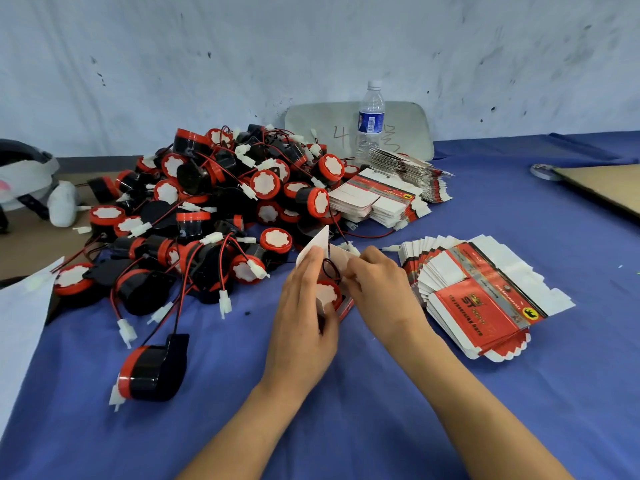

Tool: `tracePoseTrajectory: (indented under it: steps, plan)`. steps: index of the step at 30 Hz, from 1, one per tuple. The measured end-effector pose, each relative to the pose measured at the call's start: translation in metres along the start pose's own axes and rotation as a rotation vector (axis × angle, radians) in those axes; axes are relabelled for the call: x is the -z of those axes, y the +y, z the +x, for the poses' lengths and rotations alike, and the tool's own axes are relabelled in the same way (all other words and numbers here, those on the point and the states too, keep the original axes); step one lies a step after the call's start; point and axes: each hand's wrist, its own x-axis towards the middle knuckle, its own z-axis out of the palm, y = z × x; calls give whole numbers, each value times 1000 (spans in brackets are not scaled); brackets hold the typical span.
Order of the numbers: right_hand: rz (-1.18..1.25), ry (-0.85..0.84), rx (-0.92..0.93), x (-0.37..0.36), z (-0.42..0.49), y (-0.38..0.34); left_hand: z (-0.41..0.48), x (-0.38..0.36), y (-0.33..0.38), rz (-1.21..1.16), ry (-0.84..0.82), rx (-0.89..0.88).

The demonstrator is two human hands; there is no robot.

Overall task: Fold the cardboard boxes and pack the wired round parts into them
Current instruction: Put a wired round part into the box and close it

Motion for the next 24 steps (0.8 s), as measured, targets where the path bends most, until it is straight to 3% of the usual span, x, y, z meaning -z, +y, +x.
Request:
tracePoseTrajectory:
  steps: [5,11,17,24]
  plan:
    - [-93,-74,78,-4,3,-2,3,0,0,0,-6,-34]
    - [-115,-54,-78,-9,11,-2,4,-2,-2,-4,-18,-8]
    - [-133,-155,-141,-11,20,-3,3,-1,-3,-41,8,-10]
    - [-72,-176,-18,-6,4,5,4,1,-5,-69,54,-30]
